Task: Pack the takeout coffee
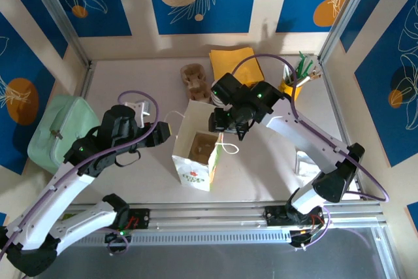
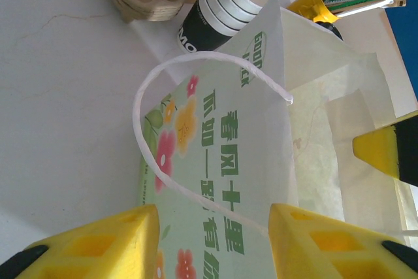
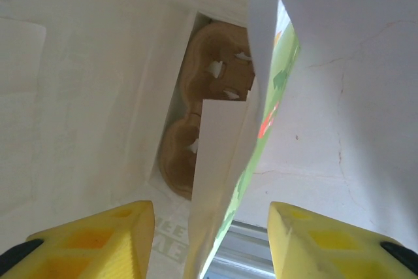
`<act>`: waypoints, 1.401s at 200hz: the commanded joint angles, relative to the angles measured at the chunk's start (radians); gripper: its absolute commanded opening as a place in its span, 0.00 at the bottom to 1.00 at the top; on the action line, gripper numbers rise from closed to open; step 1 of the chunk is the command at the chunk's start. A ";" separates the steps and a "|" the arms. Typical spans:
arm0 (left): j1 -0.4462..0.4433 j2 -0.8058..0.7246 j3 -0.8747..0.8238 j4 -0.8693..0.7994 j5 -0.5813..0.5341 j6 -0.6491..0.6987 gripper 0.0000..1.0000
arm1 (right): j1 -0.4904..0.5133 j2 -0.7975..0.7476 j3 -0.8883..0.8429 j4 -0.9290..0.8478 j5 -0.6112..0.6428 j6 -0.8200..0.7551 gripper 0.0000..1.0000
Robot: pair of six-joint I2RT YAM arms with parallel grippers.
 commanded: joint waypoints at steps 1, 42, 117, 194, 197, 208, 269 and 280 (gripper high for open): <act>-0.007 -0.009 -0.012 0.020 0.003 -0.010 0.48 | -0.008 0.014 -0.013 0.023 -0.043 0.002 0.48; -0.007 -0.017 -0.012 0.018 -0.001 -0.009 0.48 | -0.013 0.021 -0.012 0.029 -0.061 -0.009 0.35; -0.007 -0.037 -0.010 0.019 -0.023 -0.003 0.49 | -0.010 -0.055 -0.025 0.076 -0.036 -0.070 0.09; -0.007 -0.063 -0.019 0.011 -0.076 -0.007 0.51 | 0.070 -0.191 -0.113 0.239 -0.002 -0.274 0.06; -0.007 -0.061 -0.019 0.013 -0.076 -0.007 0.51 | 0.071 -0.199 -0.121 0.250 -0.004 -0.286 0.06; -0.007 -0.056 -0.019 0.014 -0.076 -0.008 0.51 | 0.084 -0.226 -0.148 0.291 -0.011 -0.331 0.06; -0.007 -0.042 -0.027 0.031 -0.066 -0.013 0.51 | 0.136 -0.360 -0.303 0.463 -0.048 -0.511 0.06; -0.007 -0.037 -0.027 0.035 -0.063 -0.013 0.51 | 0.149 -0.378 -0.326 0.489 -0.039 -0.525 0.06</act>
